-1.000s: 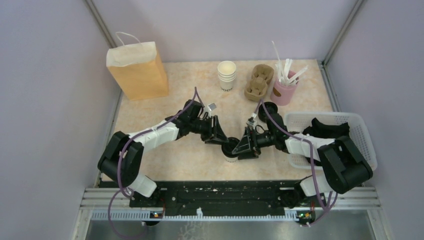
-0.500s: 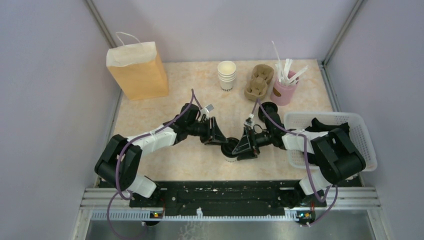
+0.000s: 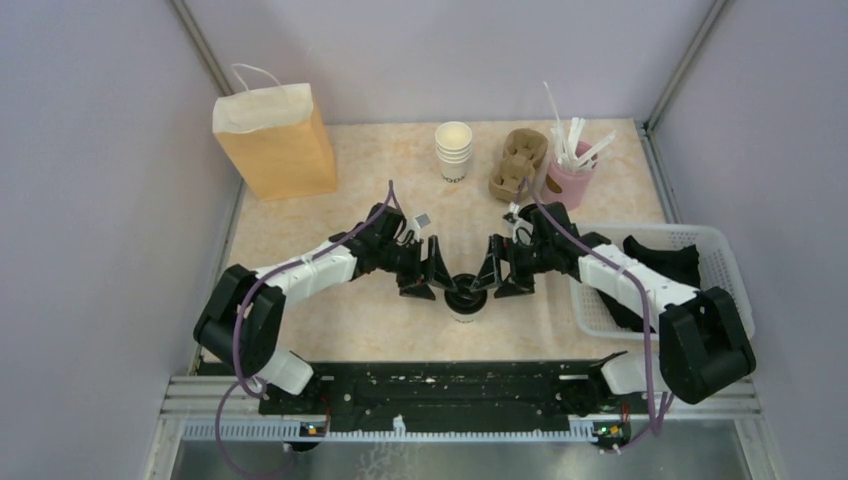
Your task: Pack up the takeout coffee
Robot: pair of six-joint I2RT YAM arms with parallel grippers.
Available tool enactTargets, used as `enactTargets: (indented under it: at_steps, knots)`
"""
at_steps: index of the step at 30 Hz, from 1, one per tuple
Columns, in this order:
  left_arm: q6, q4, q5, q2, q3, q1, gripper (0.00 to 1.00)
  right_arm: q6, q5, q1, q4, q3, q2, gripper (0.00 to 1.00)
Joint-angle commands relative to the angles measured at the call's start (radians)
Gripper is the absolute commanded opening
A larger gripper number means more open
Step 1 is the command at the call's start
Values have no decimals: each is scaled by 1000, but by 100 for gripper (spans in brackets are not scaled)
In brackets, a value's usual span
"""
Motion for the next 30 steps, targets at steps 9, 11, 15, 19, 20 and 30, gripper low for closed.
enactTargets:
  at_steps: [9,11,15,19,20,30]
  knots:
    - [-109,156,113,155,57,-60,72,-81,328,-4,-400,359,-181,88]
    - [-136,192,119,186,78,-85,70,-103,365,-4,-466,419,-204,88]
    - [-181,235,122,270,161,-141,68,-119,435,-5,-554,476,-253,88]
    - [-187,230,107,350,272,-187,67,-102,469,-6,-581,474,-311,89]
    - [-187,226,108,367,294,-195,67,-96,475,-6,-584,467,-326,89]
    - [-138,149,101,416,462,-228,86,-82,510,-7,-632,492,-390,90]
